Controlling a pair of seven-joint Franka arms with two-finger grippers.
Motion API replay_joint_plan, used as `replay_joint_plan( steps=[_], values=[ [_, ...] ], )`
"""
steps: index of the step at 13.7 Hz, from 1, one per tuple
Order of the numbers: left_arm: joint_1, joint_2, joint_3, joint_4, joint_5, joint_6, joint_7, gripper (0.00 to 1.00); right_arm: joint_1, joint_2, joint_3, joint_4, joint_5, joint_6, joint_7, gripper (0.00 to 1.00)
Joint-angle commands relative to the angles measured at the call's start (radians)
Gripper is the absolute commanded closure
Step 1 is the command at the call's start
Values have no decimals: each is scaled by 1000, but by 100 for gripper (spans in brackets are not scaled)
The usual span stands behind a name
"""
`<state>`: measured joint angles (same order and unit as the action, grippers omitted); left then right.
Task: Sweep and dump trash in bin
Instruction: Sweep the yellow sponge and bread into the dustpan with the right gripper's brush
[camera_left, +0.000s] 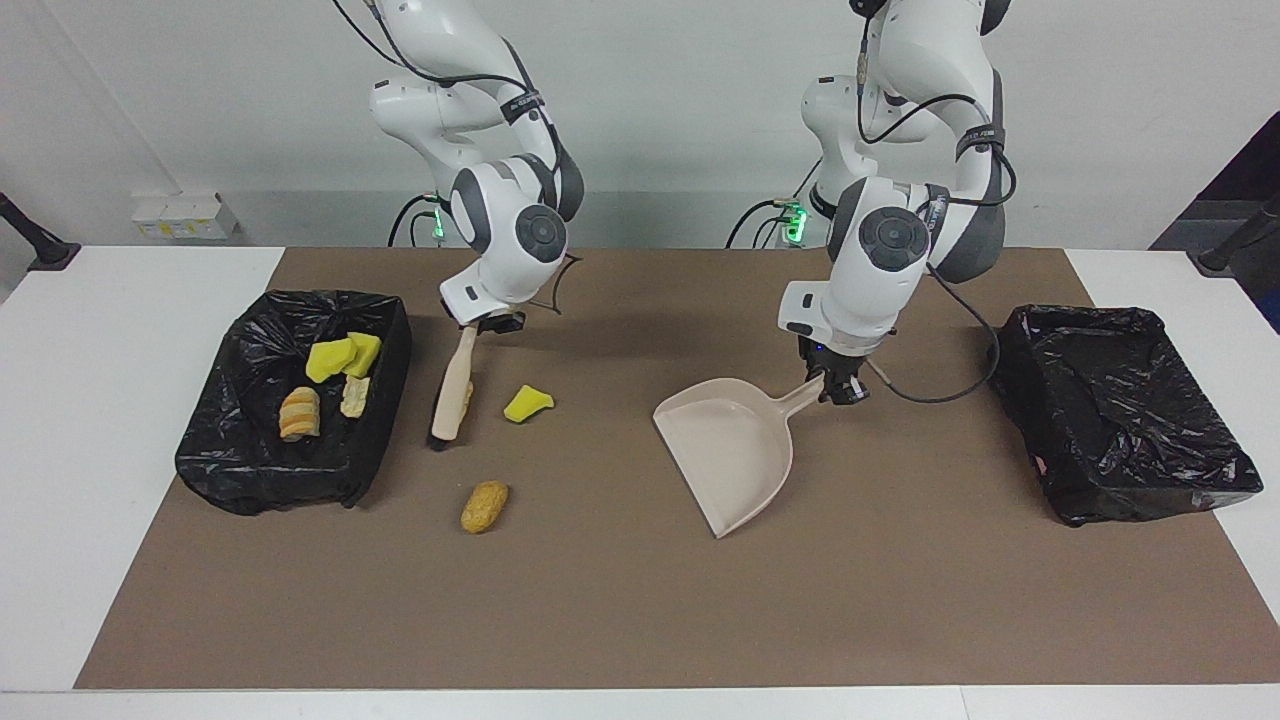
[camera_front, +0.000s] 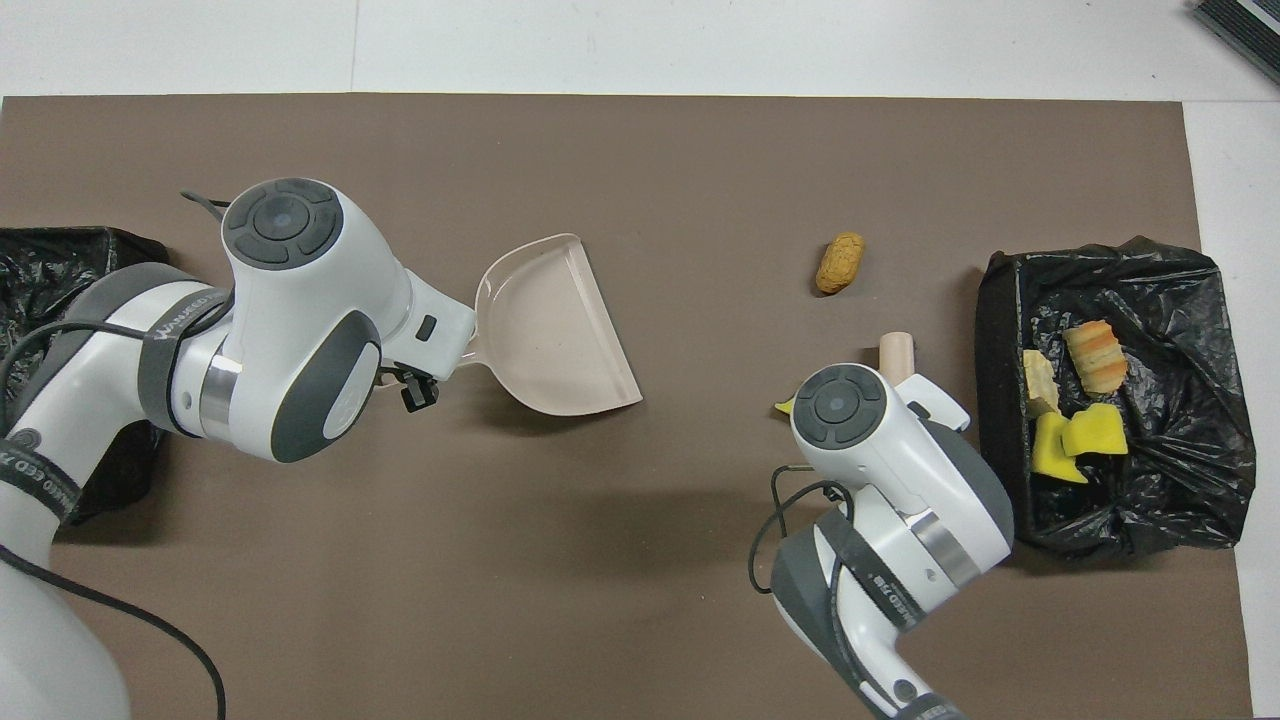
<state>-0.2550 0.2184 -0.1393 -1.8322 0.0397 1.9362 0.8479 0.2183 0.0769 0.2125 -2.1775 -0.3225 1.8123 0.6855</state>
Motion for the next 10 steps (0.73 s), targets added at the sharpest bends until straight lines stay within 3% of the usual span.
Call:
replay_joint_plan(
  steps=[1, 4, 10],
  values=[
    [-6, -69, 0, -74, 19, 17, 89, 100, 41, 55, 2, 113, 49, -43, 16, 100],
    [-15, -126, -2, -174, 19, 56, 111, 100, 16, 20, -1, 177, 48, -128, -3, 100],
    [-75, -172, -3, -311, 16, 200, 22, 100, -77, -12, -2, 127, 39, -100, -148, 100]
  ],
)
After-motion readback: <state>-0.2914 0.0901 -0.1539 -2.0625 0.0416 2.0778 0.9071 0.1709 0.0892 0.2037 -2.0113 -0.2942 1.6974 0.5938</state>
